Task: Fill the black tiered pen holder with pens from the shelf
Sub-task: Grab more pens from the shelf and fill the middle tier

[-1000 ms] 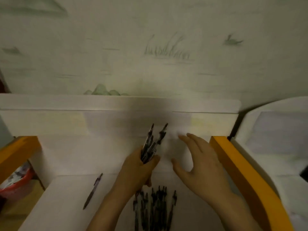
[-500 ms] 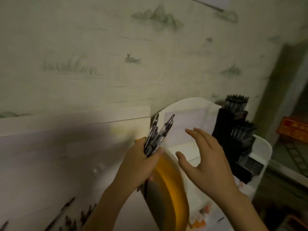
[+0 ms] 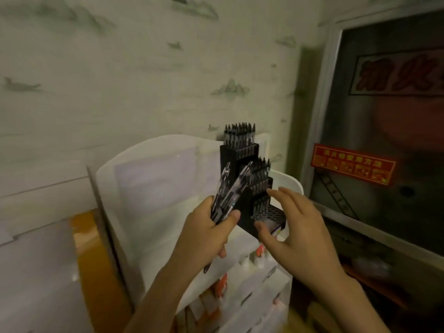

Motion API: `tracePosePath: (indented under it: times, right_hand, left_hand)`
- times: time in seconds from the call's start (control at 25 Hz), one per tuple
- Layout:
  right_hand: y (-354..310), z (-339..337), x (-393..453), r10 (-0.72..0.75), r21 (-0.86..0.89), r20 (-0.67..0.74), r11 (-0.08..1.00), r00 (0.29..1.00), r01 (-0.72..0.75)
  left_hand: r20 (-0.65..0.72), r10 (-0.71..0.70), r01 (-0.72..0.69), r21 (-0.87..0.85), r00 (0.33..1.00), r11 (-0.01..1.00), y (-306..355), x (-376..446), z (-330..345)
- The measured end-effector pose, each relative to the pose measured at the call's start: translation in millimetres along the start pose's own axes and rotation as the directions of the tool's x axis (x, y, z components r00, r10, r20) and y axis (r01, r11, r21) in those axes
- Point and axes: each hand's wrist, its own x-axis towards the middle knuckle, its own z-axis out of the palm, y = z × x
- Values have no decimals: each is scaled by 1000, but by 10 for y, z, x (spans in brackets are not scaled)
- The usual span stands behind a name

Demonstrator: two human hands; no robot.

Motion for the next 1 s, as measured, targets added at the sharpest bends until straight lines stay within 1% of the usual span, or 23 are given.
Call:
tracePosePath:
  times: [0.16,0.32,0.44,0.72,0.8,0.88,0.92,1.0]
  right_hand:
    - [734,-161,15,61,-42,11,997,998,-61]
    - [1264,-151,104,87,-37,15,996,996,-87]
    - [1621,-18,247,104,-40,34,994,994,-103]
    - [2220,469,932,63,9,83,998,994,-64]
    - [2334,604,1169,56,91,127,993,990,-68]
    - [2434,732,1375,71,283,162,952,984,-116]
    - [2474,784,1452,91,406,166,901,982,-152]
    - [2540,864,1590,145,617,145,760,979,-203]
  left_hand:
    - [59,-12,14,-23,998,1000,170,213,750]
    - [103,-22,25,-27,994,999,179,438,1264]
    - [127,-73,80,-50,989,996,79,674,1572]
    - [94,-130,132,-22,987,991,-294,1456,2017]
    - [81,-167,171,-43,983,984,-360,1668,2081]
    - [65,-189,191,-26,980,981,-442,1852,2141]
    - [59,-197,199,-24,979,980,-480,1920,2173]
    - [55,-224,226,-29,973,974,-558,2027,2248]
